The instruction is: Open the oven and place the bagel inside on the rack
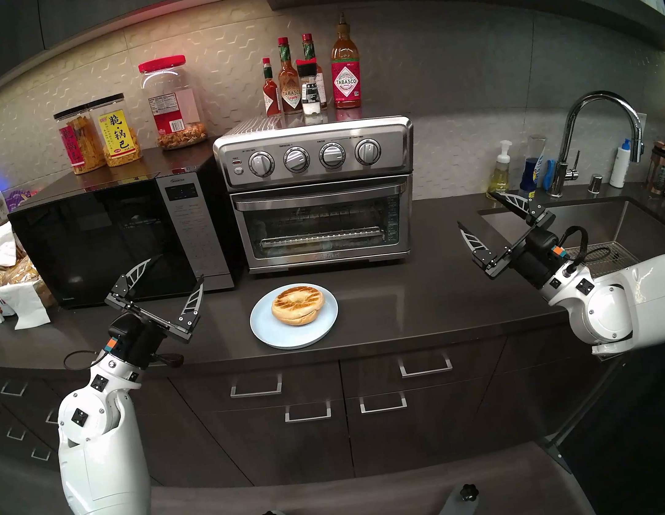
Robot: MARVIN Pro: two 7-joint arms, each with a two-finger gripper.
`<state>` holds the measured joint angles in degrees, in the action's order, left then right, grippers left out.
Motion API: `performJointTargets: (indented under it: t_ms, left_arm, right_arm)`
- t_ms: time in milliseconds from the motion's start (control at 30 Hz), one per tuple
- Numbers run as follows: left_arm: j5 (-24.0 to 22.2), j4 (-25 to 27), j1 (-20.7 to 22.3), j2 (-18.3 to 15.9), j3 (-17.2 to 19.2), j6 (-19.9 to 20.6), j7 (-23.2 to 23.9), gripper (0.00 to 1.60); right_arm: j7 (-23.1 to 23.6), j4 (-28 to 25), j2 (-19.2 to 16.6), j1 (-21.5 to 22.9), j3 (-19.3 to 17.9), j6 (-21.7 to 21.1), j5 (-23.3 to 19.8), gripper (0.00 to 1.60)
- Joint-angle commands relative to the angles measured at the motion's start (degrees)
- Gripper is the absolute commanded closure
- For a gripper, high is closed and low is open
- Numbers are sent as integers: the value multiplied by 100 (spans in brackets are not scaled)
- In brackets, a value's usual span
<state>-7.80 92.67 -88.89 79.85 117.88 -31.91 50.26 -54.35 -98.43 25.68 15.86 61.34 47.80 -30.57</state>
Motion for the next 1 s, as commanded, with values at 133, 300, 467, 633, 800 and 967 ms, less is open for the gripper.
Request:
performJointTargets:
  t_ms: [133, 300, 467, 633, 800, 967]
  left_arm:
    - [-136, -104, 45, -256, -23, -262, 381, 0]
    - [-243, -181, 71, -372, -15, -302, 619, 0]
    - [-420, -286, 106, -535, -21, -347, 932, 0]
    - [-606, -402, 148, -809, -41, -322, 1380, 0]
    - [-830, -459, 196, -1060, -59, -52, 1796, 0]
    - [-1193, -537, 285, -1226, -59, 396, 2171, 0]
  right_arm:
    - [3, -8, -6, 57, -34, -2, -2, 0]
    - [3, -8, -6, 56, -35, -1, -2, 0]
    - [2, -7, -6, 55, -36, -1, -1, 0]
    - [1, -6, -5, 53, -37, 0, 1, 0]
    - [-1, -5, -5, 51, -38, 1, 2, 0]
    - [-1, -4, -5, 50, -39, 1, 3, 0]
